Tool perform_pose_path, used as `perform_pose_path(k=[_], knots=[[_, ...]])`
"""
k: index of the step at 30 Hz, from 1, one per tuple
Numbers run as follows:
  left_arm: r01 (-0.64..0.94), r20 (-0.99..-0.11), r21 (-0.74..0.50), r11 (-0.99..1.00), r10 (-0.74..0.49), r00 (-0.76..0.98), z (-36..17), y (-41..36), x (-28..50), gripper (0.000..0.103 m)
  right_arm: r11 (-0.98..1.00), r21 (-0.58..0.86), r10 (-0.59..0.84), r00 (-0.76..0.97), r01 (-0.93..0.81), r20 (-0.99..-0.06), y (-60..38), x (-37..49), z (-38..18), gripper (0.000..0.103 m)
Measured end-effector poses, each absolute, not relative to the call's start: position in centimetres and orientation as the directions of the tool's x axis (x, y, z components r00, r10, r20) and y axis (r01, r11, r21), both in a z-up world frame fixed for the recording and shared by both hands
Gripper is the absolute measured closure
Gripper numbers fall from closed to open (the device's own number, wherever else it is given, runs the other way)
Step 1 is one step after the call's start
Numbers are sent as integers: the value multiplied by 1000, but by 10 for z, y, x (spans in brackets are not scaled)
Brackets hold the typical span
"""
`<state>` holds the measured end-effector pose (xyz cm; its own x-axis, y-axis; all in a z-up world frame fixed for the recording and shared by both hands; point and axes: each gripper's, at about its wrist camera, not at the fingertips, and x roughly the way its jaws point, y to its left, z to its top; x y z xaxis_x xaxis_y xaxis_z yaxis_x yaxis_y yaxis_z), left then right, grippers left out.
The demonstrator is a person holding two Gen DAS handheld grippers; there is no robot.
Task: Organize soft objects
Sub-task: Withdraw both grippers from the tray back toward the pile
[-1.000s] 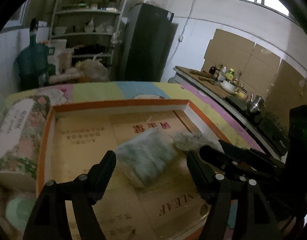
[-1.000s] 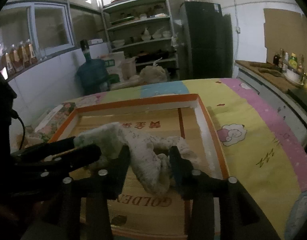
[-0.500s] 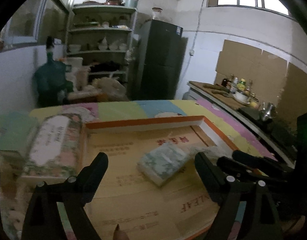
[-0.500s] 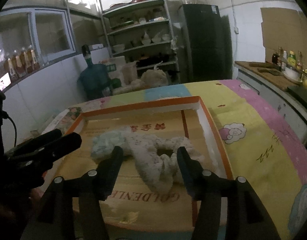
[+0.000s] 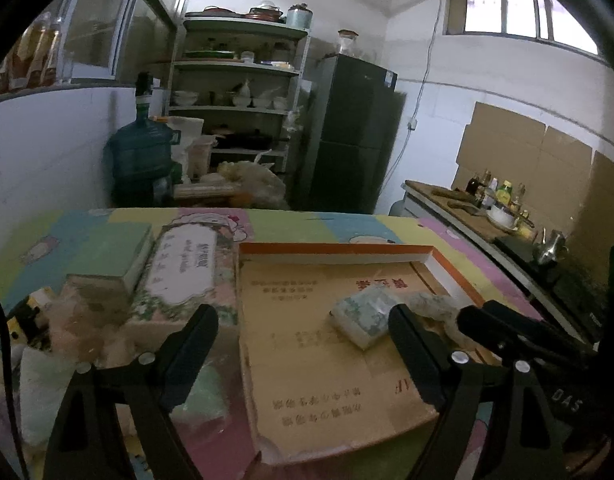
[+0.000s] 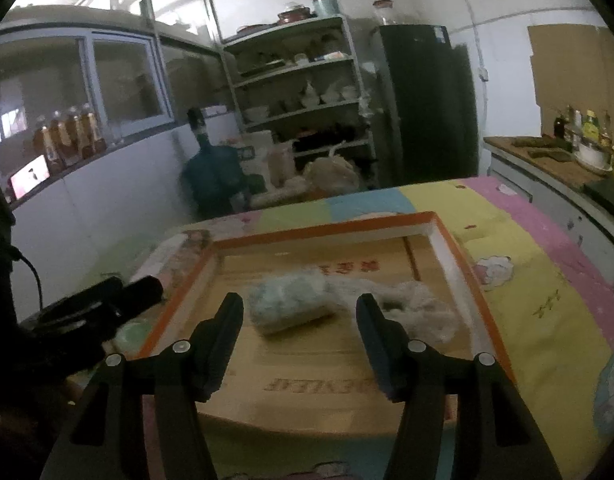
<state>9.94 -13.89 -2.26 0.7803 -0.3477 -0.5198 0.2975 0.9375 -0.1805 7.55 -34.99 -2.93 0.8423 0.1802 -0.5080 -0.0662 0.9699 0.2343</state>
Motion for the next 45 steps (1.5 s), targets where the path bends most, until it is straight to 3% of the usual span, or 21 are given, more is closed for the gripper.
perform_pose_path(k=[7, 11, 23, 45], knots=[[270, -504, -156, 950, -311, 806, -16, -116, 83, 18, 966, 234, 218, 839, -112, -499, -320, 68, -22, 41], [234, -495, -136, 963, -271, 826, -12, -101, 75, 20, 961, 245, 235, 841, -127, -487, -306, 65, -18, 29], [142, -488, -90, 986, -168, 856, -7, -56, 59, 20, 957, 235, 269, 837, -174, -477, -264, 61, -11, 29], [60, -469, -112, 992, -106, 877, -12, 21, 38, 20, 952, 193, 303, 822, -238, -482, -192, 53, -6, 27]])
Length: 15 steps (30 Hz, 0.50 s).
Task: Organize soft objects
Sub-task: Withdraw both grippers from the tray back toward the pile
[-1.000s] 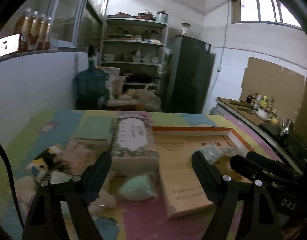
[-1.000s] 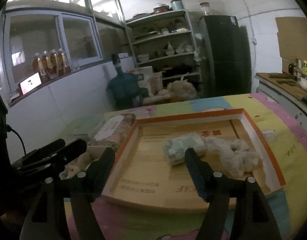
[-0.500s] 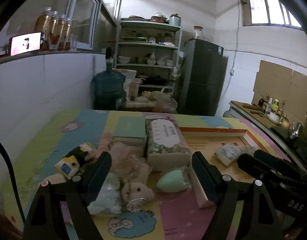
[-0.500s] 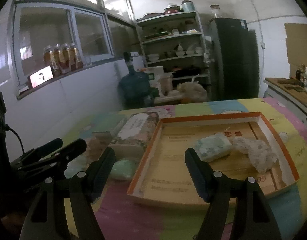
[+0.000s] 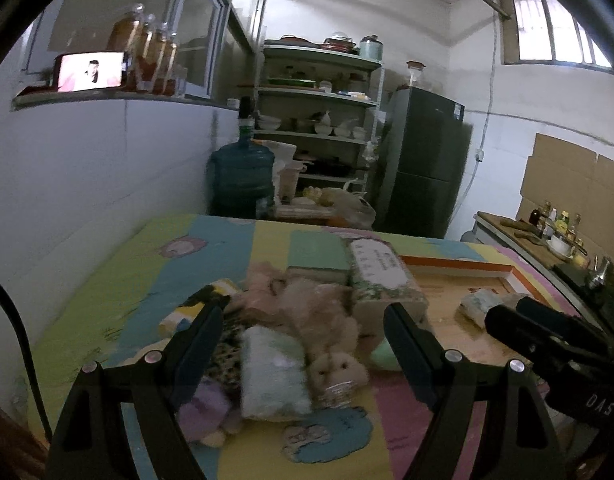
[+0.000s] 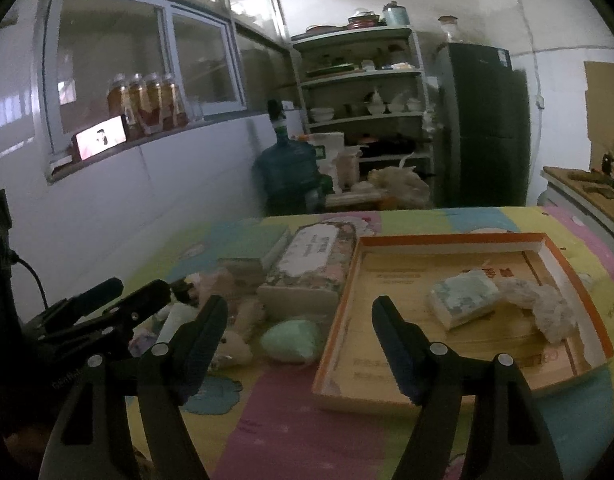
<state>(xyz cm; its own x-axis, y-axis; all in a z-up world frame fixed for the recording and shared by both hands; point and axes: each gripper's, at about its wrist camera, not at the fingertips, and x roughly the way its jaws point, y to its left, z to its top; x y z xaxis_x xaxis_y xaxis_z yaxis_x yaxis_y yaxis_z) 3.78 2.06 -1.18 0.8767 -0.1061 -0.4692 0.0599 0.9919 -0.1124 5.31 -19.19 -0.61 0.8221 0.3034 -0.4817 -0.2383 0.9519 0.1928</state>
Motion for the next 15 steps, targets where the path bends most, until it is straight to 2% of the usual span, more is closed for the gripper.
perform_pose_path(k=[15], knots=[[-21, -495, -159, 987, -61, 867, -35, 82, 23, 20, 938, 177, 346, 773, -299, -532, -149, 60, -23, 26]])
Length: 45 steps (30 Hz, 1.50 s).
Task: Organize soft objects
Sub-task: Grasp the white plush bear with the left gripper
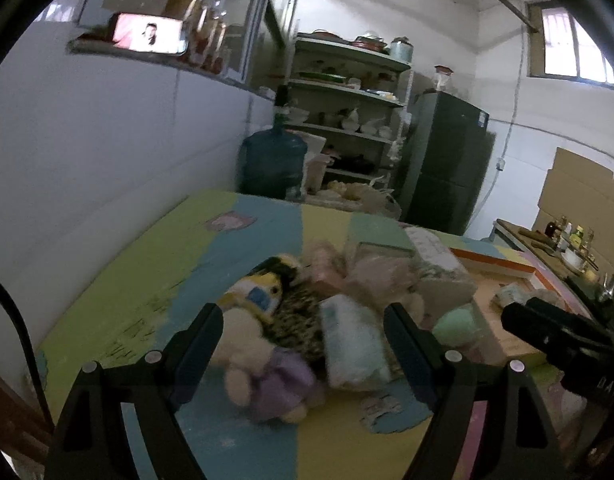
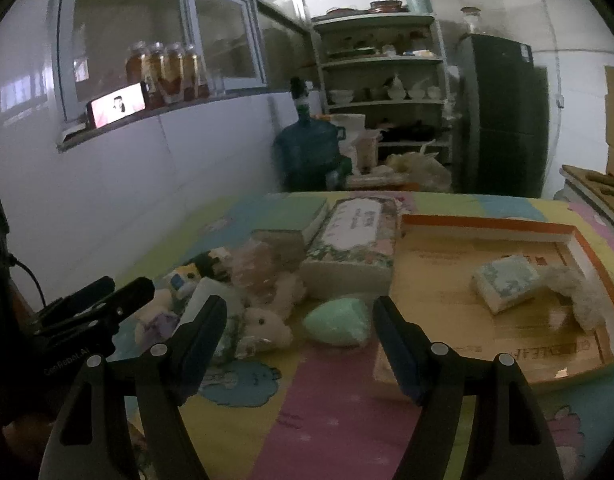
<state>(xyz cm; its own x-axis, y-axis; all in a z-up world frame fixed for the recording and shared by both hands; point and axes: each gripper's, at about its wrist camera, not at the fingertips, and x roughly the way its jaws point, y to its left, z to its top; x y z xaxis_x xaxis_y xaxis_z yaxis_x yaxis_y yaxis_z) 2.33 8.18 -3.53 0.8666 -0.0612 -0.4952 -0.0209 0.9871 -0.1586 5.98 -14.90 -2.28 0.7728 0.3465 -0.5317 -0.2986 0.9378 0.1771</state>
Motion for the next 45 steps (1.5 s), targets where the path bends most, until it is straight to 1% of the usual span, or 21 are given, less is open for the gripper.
perform_pose_path(k=[12, 16, 20, 23, 31, 36, 37, 38, 39, 40, 41, 45], knots=[[-95, -560, -178, 979, -22, 828, -60, 122, 29, 20, 923, 179, 380, 730, -341, -568, -120, 71, -36, 26], [-115, -578, -203, 972, -24, 816, -68, 130, 36, 20, 922, 182, 382, 723, -342, -576, -116, 75, -39, 26], [-163, -604, -215, 963, 0, 797, -77, 136, 46, 21, 921, 176, 381, 718, -346, -583, -113, 76, -41, 26], [-174, -625, -234, 957, -10, 781, -85, 139, 54, 23, 922, 174, 380, 718, -346, -583, -113, 77, -42, 26], [-162, -635, -261, 952, -43, 771, -93, 134, 64, 23, 923, 177, 377, 713, -342, -591, -112, 82, -45, 26], [-163, -637, -317, 934, -82, 766, -98, 135, 68, 23, 920, 187, 386, 707, -345, -593, -113, 83, -47, 26], [-153, -632, -330, 932, -98, 769, -99, 135, 70, 24, 919, 188, 387, 706, -346, -594, -113, 83, -47, 26], [-145, -629, -330, 933, -103, 771, -100, 135, 71, 29, 919, 189, 388, 704, -346, -594, -113, 84, -47, 26], [-136, -626, -331, 934, -110, 772, -100, 134, 71, 38, 918, 191, 390, 702, -348, -595, -113, 84, -48, 26], [-123, -621, -340, 932, -124, 774, -100, 133, 72, 43, 917, 193, 393, 701, -350, -595, -113, 84, -48, 26], [-115, -615, -349, 930, -135, 777, -100, 132, 71, 53, 916, 195, 395, 699, -351, -596, -113, 85, -48, 26], [-92, -601, -339, 936, -140, 787, -97, 127, 69, 58, 911, 203, 406, 692, -358, -598, -112, 86, -50, 26]])
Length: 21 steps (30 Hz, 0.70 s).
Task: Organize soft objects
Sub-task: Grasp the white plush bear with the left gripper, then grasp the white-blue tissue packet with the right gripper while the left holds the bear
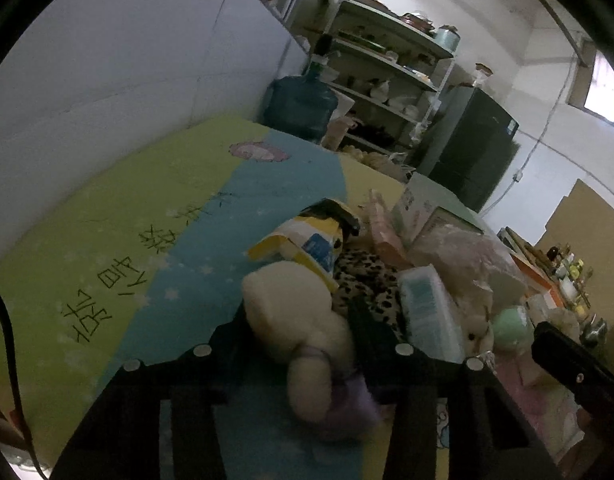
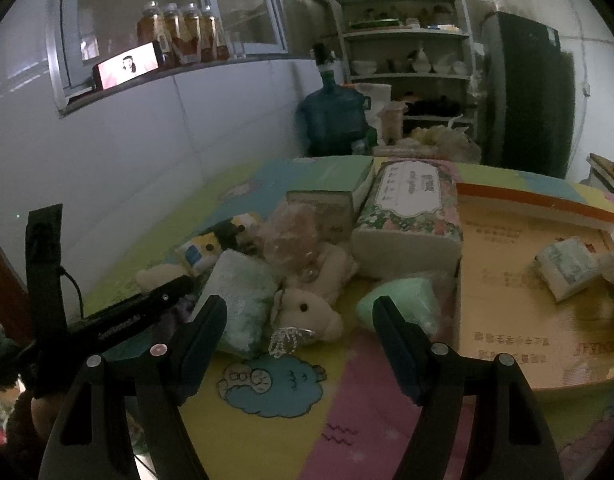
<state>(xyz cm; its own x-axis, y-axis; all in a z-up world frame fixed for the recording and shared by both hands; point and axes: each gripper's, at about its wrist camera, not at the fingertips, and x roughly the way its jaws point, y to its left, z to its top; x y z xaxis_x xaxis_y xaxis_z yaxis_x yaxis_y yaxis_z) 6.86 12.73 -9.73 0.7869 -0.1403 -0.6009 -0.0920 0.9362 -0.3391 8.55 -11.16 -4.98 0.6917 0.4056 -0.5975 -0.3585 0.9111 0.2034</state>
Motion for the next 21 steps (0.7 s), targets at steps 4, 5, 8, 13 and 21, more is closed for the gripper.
perform_pose_path(k=[4, 5, 8, 13, 21], knots=[[-85, -587, -353, 932, -150, 795, -96, 130, 65, 62, 904, 210, 419, 681, -371, -600, -108, 86, -51, 26], [-84, -584, -354, 932, -150, 798, -96, 131, 63, 62, 901, 214, 425, 677, -377, -601, -107, 86, -51, 26], [-87, -570, -355, 931, -142, 809, -93, 136, 54, 63, 884, 241, 460, 653, -400, -602, -101, 87, -53, 26], [-93, -532, -341, 935, -110, 840, -81, 146, 41, 64, 839, 305, 536, 595, -450, -599, -85, 91, -55, 26], [-102, -495, -301, 948, -64, 866, -69, 160, 28, 64, 811, 382, 582, 539, -444, -609, -62, 106, -70, 26]])
